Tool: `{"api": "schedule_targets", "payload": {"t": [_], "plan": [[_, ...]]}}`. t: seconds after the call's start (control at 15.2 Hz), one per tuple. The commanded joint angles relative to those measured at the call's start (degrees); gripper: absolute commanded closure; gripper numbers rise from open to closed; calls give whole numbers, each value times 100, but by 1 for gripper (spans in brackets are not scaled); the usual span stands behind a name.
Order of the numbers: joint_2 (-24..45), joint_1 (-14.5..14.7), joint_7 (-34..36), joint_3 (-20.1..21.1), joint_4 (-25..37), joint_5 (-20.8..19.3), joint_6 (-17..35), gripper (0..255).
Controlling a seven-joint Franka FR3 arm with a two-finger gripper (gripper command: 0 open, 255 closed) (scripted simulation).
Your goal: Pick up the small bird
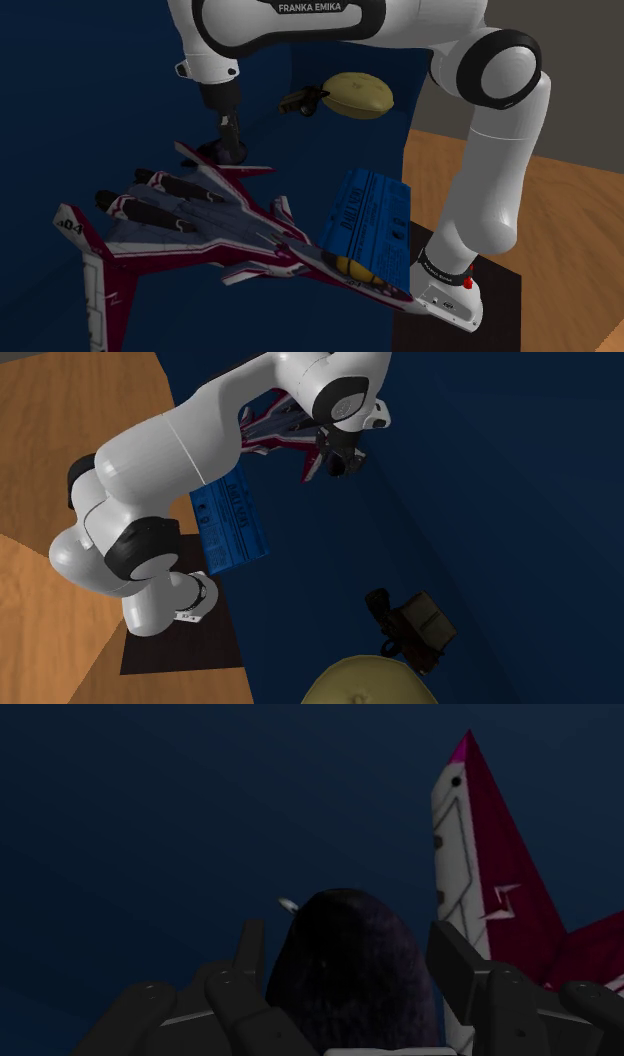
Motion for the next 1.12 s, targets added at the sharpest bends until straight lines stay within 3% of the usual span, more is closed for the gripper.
{"api": "schedule_targets", "payload": {"t": [0.0,0.2,1.06], "plan": [[1,4,0,5,-1,4,-1,255],[18,3,-5,2,21,-1,-7,255],[327,114,-3,27,1466,-93,-1153,255]]}}
